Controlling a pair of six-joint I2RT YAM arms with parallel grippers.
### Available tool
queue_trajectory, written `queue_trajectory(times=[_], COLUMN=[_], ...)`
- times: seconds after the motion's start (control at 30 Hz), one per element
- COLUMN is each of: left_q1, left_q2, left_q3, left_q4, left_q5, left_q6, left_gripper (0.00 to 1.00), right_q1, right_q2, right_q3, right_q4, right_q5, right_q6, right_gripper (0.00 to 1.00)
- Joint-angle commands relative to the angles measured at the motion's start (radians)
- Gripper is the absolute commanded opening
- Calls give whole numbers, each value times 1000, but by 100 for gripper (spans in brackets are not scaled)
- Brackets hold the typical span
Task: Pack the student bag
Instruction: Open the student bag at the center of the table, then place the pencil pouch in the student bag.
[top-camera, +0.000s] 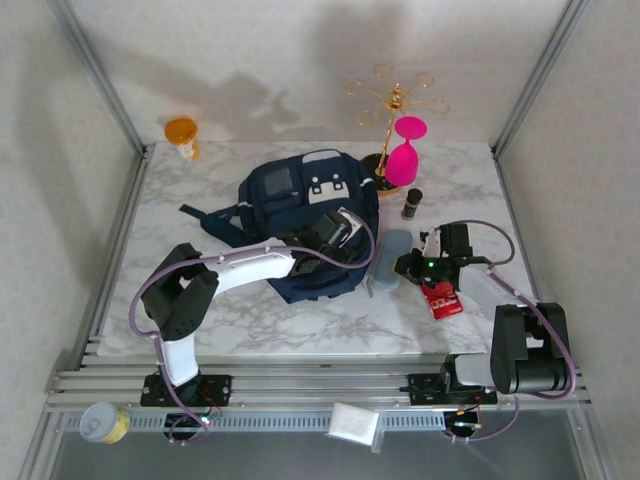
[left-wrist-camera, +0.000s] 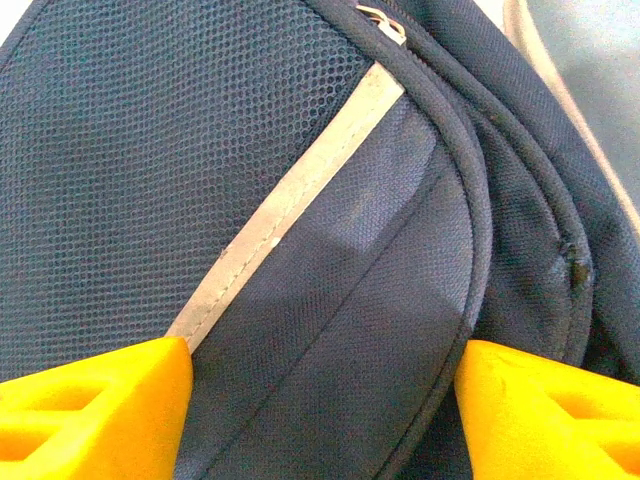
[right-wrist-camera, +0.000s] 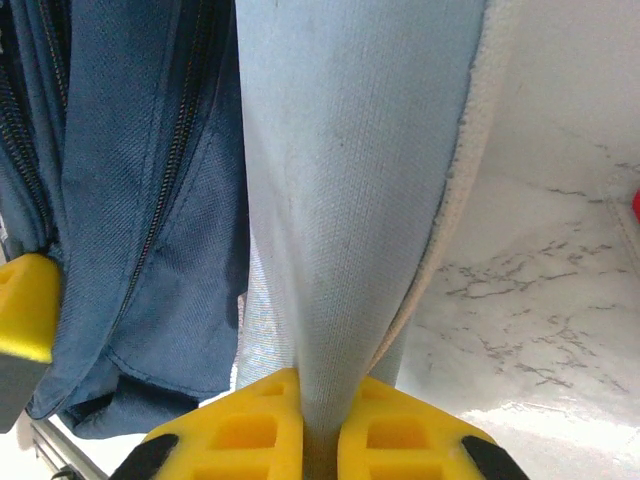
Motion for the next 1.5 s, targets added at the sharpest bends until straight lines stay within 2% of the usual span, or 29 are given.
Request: queue_trajectory(times=[0.0,0.13,0.23,0.3,0.37,0.47,0.5,0.57,0.67,0.73,0.87,1.1,1.2,1.27,1.37,1.47], left_q1=[40,42,36,26,29,47,54,71,92,101,130,166,176,175,175,174], left_q2=[37,22,5,-1,18,62,73,83,66,44,38,36,26,27,41,57], left_q3=[58,83,98,65,57,83,88,111,156,161,246,398,444,485,546,617], left_q4=[-32,-56,-122,-102,-87,-98,-91,-76,-86,-64,-130,-233,-264,-307,-353,-393], left_q5=[-123,-61,97,57,-44,-104,-119,-168,-109,-107,-71,-80,-79,-58,-29,-26], left_q6=[56,91,134,180,217,265,282,284,290,300,293,218,145,106,35,-51], left_gripper=[67,61,72,76,77,76,75,65,46,30,1,0,0,0,0,0], right_q1=[-8,-8,-9,-9,-9,-11,-10,-10,-10,-11,-10,6,53,113,185,256], right_q2=[-25,-45,-48,-50,-48,-38,-36,-38,-51,-77,-116,-125,-97,-56,25,132], right_q3=[10,25,37,35,33,39,41,48,64,71,99,160,194,233,263,339], right_q4=[-19,-35,-47,-42,-36,-36,-37,-43,-72,-88,-134,-163,-134,-101,34,135], right_q5=[-29,-24,-27,-30,-30,-32,-32,-28,-18,-19,-16,-139,-163,-158,-159,-51], right_q6=[2,8,6,11,14,15,13,10,8,14,5,20,52,85,218,326], right_gripper=[0,0,0,0,0,0,0,0,0,0,0,0,0,0,0,0])
